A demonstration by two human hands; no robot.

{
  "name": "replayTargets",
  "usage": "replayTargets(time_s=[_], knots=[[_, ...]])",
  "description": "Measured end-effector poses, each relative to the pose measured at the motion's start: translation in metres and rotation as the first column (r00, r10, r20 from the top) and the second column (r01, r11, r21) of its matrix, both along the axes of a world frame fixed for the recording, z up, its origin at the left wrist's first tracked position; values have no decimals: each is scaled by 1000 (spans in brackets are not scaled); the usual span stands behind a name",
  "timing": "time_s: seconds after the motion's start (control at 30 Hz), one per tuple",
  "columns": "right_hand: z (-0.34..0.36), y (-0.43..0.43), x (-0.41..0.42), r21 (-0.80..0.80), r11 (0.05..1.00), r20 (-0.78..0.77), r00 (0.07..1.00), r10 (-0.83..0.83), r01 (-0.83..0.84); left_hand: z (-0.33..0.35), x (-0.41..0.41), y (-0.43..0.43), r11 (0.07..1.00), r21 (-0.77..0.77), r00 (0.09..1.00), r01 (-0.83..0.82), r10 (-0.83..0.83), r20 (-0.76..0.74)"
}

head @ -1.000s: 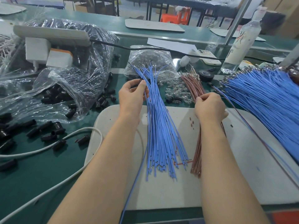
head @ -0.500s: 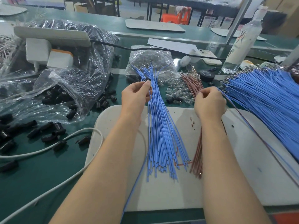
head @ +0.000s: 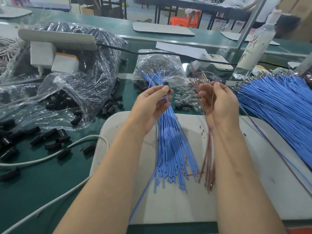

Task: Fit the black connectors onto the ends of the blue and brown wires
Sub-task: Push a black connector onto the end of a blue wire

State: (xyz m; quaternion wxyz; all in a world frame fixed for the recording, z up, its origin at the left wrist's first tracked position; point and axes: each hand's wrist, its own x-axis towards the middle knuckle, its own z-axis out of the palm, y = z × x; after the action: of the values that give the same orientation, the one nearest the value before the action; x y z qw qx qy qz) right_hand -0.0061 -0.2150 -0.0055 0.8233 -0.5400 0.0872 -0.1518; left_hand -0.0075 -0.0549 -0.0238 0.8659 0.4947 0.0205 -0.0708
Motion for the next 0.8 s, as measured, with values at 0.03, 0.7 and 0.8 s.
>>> replayTargets(time_s=[0.03,0.7,0.8], knots=[[2,0,-2,120,991,23,998,62,-65,0,-1,0,997,9,997,72,-72,19],[2,-4,-4,385,909,37,981,-191,162,-2,-13,-8,818,109,816,564,-573,76],[2,-3,-1,326,941,32,994,-104,88,-1,-12,-7,876,131,868,465,-480,125]])
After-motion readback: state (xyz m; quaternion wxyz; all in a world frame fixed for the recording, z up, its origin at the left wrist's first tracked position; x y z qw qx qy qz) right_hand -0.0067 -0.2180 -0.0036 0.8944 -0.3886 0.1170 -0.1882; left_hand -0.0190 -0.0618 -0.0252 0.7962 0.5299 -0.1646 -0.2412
